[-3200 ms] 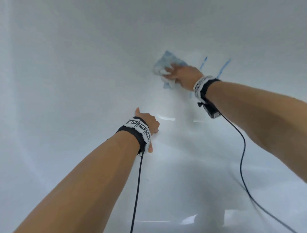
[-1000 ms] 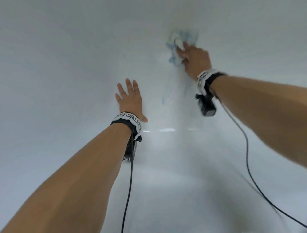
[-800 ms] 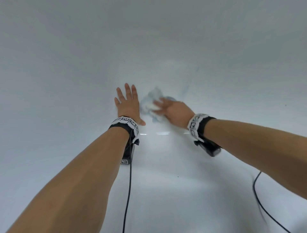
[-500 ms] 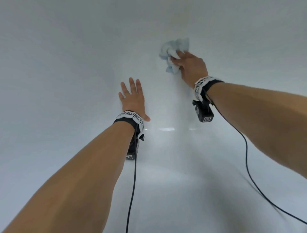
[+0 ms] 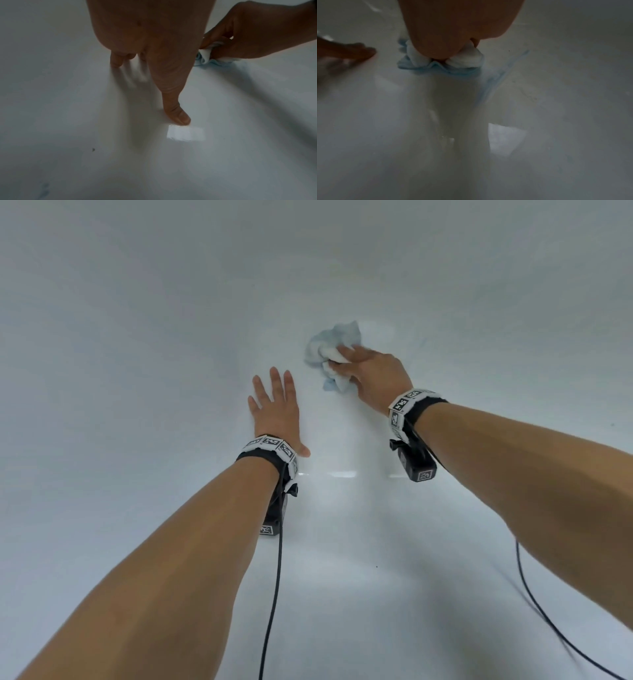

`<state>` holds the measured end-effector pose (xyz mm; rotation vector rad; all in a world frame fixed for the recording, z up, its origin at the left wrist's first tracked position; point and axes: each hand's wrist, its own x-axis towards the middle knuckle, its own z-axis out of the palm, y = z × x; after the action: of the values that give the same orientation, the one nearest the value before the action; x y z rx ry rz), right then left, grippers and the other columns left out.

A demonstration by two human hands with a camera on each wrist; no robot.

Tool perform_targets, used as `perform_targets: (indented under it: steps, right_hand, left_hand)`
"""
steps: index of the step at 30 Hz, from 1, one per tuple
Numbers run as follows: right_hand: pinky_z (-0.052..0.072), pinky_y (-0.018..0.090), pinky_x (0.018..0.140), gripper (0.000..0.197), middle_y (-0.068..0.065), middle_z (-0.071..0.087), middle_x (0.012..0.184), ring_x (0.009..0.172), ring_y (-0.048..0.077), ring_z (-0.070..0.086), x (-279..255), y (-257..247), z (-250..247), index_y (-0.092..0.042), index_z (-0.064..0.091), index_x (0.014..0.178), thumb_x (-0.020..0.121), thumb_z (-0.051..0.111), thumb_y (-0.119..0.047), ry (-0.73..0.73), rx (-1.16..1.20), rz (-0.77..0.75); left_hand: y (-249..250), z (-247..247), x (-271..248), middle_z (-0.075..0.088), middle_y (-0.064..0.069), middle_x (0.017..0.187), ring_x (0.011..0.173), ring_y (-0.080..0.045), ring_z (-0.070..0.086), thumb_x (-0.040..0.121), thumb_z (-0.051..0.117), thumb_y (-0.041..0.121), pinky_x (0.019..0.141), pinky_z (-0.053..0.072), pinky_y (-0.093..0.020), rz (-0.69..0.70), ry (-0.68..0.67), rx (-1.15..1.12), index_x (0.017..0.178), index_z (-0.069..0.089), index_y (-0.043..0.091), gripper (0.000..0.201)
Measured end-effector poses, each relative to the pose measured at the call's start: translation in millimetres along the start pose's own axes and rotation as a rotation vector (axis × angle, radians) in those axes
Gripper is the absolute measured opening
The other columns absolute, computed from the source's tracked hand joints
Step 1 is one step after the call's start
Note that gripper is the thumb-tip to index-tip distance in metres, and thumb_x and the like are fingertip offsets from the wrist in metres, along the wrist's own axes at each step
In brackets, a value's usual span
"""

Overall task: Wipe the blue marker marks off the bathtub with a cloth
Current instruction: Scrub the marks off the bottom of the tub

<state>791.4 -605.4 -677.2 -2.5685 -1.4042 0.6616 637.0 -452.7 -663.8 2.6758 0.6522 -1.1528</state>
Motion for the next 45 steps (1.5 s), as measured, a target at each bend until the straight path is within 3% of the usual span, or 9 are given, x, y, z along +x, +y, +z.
perform_targets:
  steps: [5,12,16,19,22,24,29,37,45]
  right_hand:
    - [0.047,0.038,0.101,0.062,0.003,0.054,0.145,0.126,0.032,0.057,42,-21,-20,-0.032,0.053,0.14,0.094,0.022,-0.06,0.033,0.11,0.123]
    - [0.041,0.043,0.11,0.053,0.01,0.04,0.156,0.136,0.035,0.047,131,-64,-47,-0.024,0.039,0.151,0.102,0.042,-0.043,-0.155,0.165,0.062]
    - [0.045,0.029,0.09,0.032,0.012,0.063,0.129,0.116,0.033,0.061,152,-87,-54,-0.018,0.068,0.126,0.098,0.055,-0.025,-0.158,0.131,0.035]
    - [0.045,0.029,0.08,0.026,0.011,0.07,0.11,0.102,0.032,0.065,159,-98,-79,-0.015,0.075,0.11,0.094,0.055,-0.021,0.126,0.207,-0.022]
    - [0.045,0.026,0.095,0.034,0.003,0.068,0.123,0.111,0.024,0.062,175,-127,-118,-0.019,0.07,0.121,0.09,0.056,-0.02,0.523,0.407,-0.142]
    - [0.042,0.022,0.1,0.034,-0.003,0.063,0.13,0.117,0.018,0.058,193,-149,-134,-0.021,0.069,0.121,0.088,0.059,-0.022,0.608,0.448,-0.242]
    - [0.051,0.029,0.084,0.007,-0.004,0.068,0.104,0.098,0.018,0.062,203,-166,-128,-0.016,0.065,0.088,0.084,0.061,-0.019,0.541,0.417,-0.276]
    - [0.051,0.038,0.09,0.032,0.008,0.071,0.108,0.102,0.032,0.065,175,-117,-87,-0.009,0.07,0.095,0.097,0.055,-0.038,-0.043,-0.019,-0.135]
    - [0.05,0.039,0.091,0.026,0.016,0.068,0.115,0.105,0.038,0.063,132,-91,-73,-0.007,0.071,0.102,0.096,0.052,-0.025,-0.065,0.055,-0.034]
  left_hand:
    - [1,1,1,-0.028,-0.02,0.159,0.145,-0.051,-0.015,0.054,0.09,0.057,0.118,0.011,-0.06,-0.003,0.006,0.017,0.152,-0.026,0.006,0.16]
    - [2,0,3,-0.03,-0.021,0.158,0.144,-0.052,-0.018,0.053,0.092,0.053,0.118,0.008,-0.062,0.0,-0.005,-0.007,0.151,-0.027,0.005,0.161]
    - [2,-2,0,-0.029,-0.022,0.158,0.143,-0.053,-0.017,0.054,0.092,0.052,0.117,0.007,-0.062,-0.003,-0.008,-0.017,0.151,-0.026,0.004,0.16]
    - [0,-3,-4,-0.028,-0.022,0.158,0.143,-0.054,-0.017,0.055,0.091,0.053,0.118,0.008,-0.061,0.004,-0.014,-0.021,0.151,-0.025,0.003,0.159]
    - [0,-6,-2,-0.027,-0.023,0.158,0.142,-0.056,-0.017,0.056,0.091,0.052,0.116,0.007,-0.061,-0.002,-0.053,0.009,0.152,-0.023,0.004,0.157]
    - [2,-6,-1,-0.024,-0.023,0.159,0.142,-0.057,-0.016,0.057,0.091,0.05,0.115,0.006,-0.063,-0.006,-0.069,0.013,0.153,-0.021,0.003,0.155]
    - [3,1,1,-0.022,-0.024,0.159,0.142,-0.058,-0.015,0.056,0.091,0.052,0.115,0.007,-0.063,-0.016,-0.049,0.03,0.152,-0.021,0.001,0.156]
    - [3,1,1,-0.026,-0.023,0.158,0.143,-0.055,-0.014,0.052,0.092,0.055,0.117,0.01,-0.06,-0.014,-0.003,0.029,0.151,-0.024,0.003,0.162]
    - [4,2,4,-0.027,-0.021,0.158,0.144,-0.054,-0.014,0.055,0.089,0.058,0.118,0.011,-0.058,-0.005,-0.003,0.049,0.151,-0.026,0.004,0.159]
